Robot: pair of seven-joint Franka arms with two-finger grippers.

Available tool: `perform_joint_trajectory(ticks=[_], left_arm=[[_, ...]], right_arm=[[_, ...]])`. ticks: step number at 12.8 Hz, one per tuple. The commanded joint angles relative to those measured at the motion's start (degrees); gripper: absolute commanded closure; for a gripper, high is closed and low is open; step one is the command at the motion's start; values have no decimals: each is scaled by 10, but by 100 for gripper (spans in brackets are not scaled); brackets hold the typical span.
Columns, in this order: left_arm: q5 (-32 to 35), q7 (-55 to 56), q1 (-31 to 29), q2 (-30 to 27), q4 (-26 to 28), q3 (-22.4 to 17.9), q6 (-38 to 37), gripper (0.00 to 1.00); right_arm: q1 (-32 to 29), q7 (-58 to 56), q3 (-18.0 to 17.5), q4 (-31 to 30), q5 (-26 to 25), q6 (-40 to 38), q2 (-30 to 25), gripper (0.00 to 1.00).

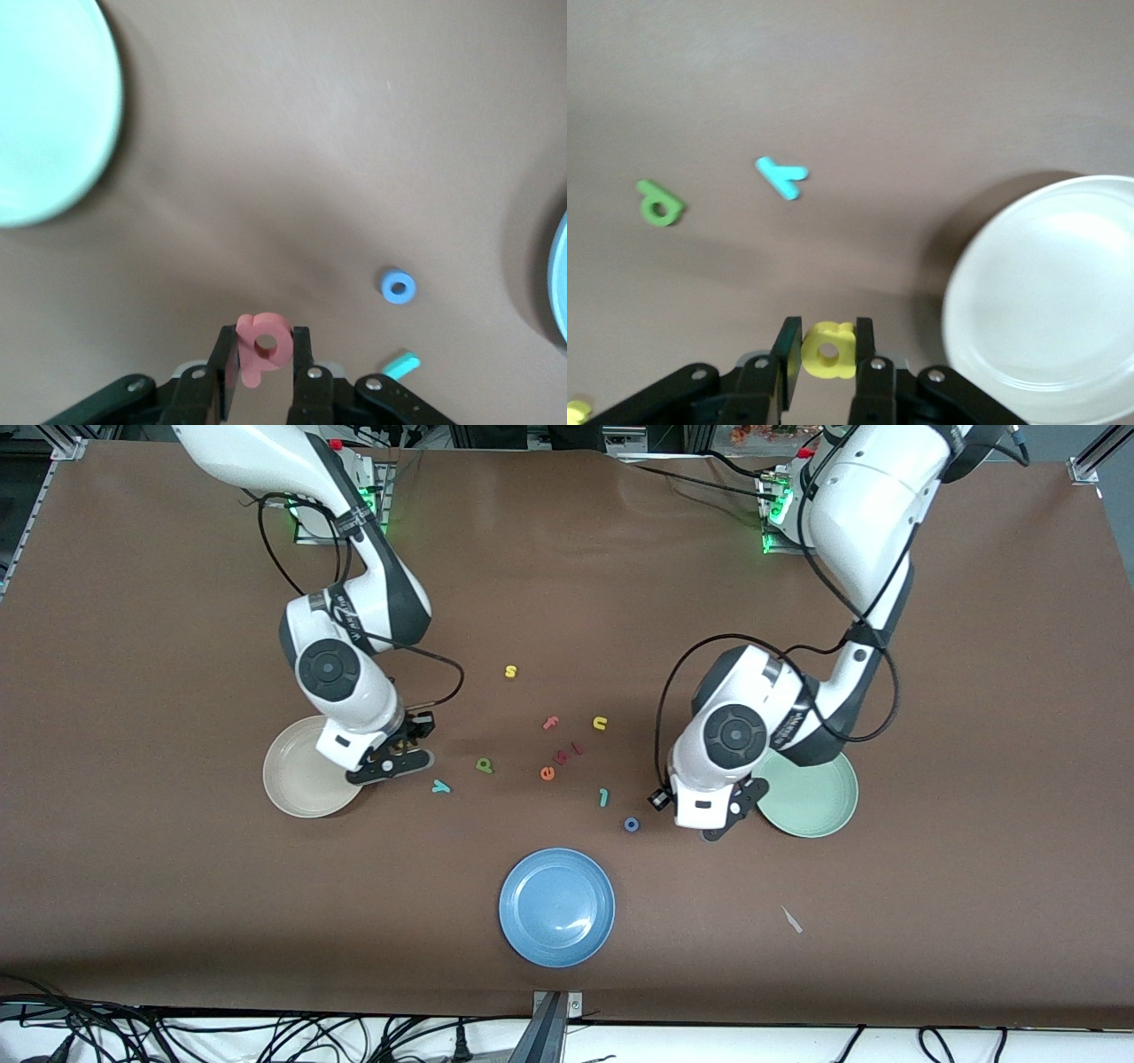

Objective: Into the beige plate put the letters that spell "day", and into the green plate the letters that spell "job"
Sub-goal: 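Carry the yellow letter to the beige plate while the left carries pink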

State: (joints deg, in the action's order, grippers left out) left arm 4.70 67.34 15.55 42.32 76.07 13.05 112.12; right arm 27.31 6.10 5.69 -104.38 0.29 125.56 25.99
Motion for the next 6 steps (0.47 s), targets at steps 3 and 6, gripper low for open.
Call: perform_joint_trajectory(ticks=[3,6], left_arm=[[19,-220,-56,-67,19,3,-97,96],[19,-321,-93,-97,47,3,-103,96]], right_arm=[[-7,-137,60,8,8,-14,4,81],[-51,-193,60,3,9,-9,14,81]])
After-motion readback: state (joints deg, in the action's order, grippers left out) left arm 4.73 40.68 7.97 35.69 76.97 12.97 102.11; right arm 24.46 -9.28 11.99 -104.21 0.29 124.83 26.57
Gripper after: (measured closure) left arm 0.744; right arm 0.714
